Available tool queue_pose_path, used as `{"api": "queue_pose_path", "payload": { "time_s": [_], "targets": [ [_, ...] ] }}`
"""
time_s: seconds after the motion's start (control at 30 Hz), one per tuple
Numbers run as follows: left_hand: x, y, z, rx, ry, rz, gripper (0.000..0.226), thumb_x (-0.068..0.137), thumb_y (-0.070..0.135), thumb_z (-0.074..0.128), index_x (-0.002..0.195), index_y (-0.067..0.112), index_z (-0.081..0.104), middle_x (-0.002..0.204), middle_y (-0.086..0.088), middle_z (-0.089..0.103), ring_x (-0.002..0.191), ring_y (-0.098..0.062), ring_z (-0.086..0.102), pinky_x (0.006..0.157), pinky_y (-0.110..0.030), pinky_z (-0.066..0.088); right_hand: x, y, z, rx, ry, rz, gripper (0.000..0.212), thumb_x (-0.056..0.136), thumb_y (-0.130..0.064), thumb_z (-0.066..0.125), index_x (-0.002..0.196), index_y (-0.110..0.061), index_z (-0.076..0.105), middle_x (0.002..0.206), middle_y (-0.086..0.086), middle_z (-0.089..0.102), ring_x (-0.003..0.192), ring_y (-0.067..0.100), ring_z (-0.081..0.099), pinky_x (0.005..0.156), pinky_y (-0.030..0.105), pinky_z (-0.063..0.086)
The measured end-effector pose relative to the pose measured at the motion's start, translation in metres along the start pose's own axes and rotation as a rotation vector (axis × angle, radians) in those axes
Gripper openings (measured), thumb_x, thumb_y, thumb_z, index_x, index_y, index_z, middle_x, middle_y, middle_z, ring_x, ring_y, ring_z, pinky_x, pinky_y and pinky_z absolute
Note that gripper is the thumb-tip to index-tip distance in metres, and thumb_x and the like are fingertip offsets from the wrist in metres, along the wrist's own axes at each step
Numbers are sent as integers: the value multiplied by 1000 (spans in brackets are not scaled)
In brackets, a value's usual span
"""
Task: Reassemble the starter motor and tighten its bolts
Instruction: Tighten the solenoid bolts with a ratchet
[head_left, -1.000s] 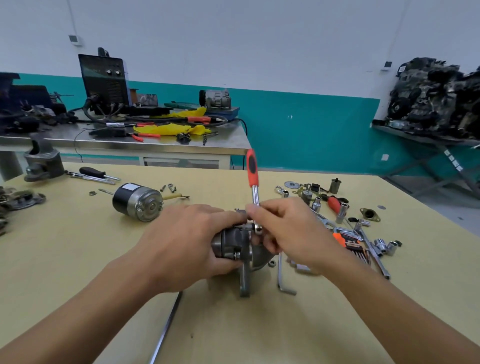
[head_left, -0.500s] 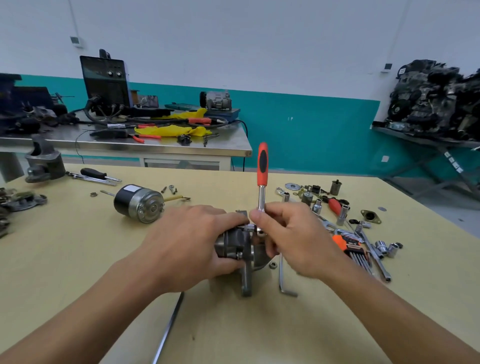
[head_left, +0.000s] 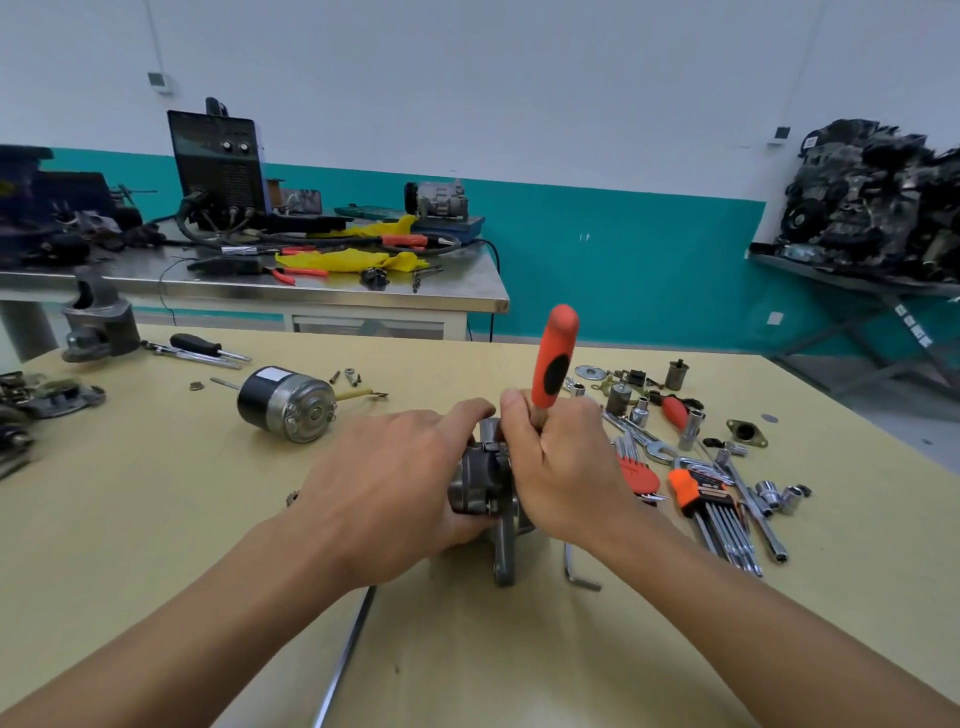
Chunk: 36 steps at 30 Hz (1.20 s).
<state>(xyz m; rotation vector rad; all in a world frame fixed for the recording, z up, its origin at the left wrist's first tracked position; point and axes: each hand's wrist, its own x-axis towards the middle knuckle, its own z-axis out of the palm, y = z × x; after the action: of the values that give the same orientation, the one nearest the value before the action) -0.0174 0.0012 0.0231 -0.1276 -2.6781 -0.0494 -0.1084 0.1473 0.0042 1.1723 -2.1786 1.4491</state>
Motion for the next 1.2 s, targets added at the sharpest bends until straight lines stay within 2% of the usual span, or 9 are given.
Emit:
{"api": "queue_pose_path", "payload": {
  "time_s": [0.13, 0.3, 0.43, 0.5, 0.63, 0.87, 1.0, 1.1, 1.2],
  "targets": [
    [-3, 4, 0, 6, 21, -43, 82, 79, 75, 59, 138, 41, 15, 113, 11, 67, 96, -13, 63, 70, -31, 50, 8, -6, 8, -95, 95, 135, 52, 102, -43, 40, 55, -22, 46, 43, -10, 45, 40, 9, 48, 40, 18, 34],
    [-1, 7, 2, 47, 59, -45, 71, 80, 74, 59, 133, 38, 29, 104, 11, 67, 92, -15, 63, 62, -32, 43, 17, -8, 7, -127, 42, 266, 53, 105, -43, 41, 62, -15, 54, 55, 0, 52, 52, 11, 56, 51, 31, 44],
    [5, 1, 4, 73, 36, -33, 65, 79, 77, 59, 129, 39, 41, 101, 13, 65, 82, -9, 52, 63, -28, 36, -7, 7, -8, 82, 185, -7, 53, 106, -38, 41, 66, -8, 58, 52, 4, 51, 47, 13, 51, 46, 24, 41],
    [8, -2, 5, 74, 24, -26, 64, 77, 81, 56, 126, 40, 45, 102, 14, 66, 86, -11, 57, 66, -30, 45, -18, 16, -12, 42, 241, -148, 51, 105, -33, 38, 67, -8, 61, 56, 5, 55, 53, 12, 54, 49, 25, 42],
    [8, -3, 4, 72, 20, -31, 67, 74, 86, 50, 123, 41, 49, 102, 16, 65, 91, -12, 61, 75, -34, 52, -27, 16, -1, -44, 222, -207, 56, 106, -34, 36, 63, -4, 55, 54, 0, 50, 49, 12, 49, 46, 28, 37],
    [5, -2, 4, 53, 54, -2, 66, 78, 84, 49, 128, 40, 48, 110, 16, 64, 98, -10, 59, 75, -28, 47, -29, 15, 17, 22, 204, -81, 50, 103, -40, 37, 69, -7, 53, 58, 0, 52, 54, 18, 52, 48, 39, 42],
    [5, 0, 4, 84, 56, 23, 65, 79, 84, 46, 126, 40, 49, 110, 16, 64, 98, -10, 59, 68, -27, 38, -30, 7, 18, 87, 214, 59, 50, 104, -42, 41, 62, -16, 47, 52, -4, 47, 50, 8, 47, 47, 24, 38],
    [7, 2, 4, 96, 58, 37, 66, 77, 85, 41, 124, 39, 51, 106, 16, 65, 95, -10, 61, 68, -26, 42, -28, 1, 15, 87, 145, 156, 57, 104, -44, 40, 56, -12, 42, 45, -6, 42, 43, 10, 41, 45, 34, 34],
    [9, 3, 3, 100, 46, 47, 71, 76, 84, 33, 129, 41, 50, 104, 17, 65, 95, -10, 62, 68, -27, 44, -22, -5, 9, 50, 80, 227, 61, 103, -48, 37, 57, -8, 42, 45, -5, 41, 44, 15, 41, 46, 32, 35]
  ]
}}
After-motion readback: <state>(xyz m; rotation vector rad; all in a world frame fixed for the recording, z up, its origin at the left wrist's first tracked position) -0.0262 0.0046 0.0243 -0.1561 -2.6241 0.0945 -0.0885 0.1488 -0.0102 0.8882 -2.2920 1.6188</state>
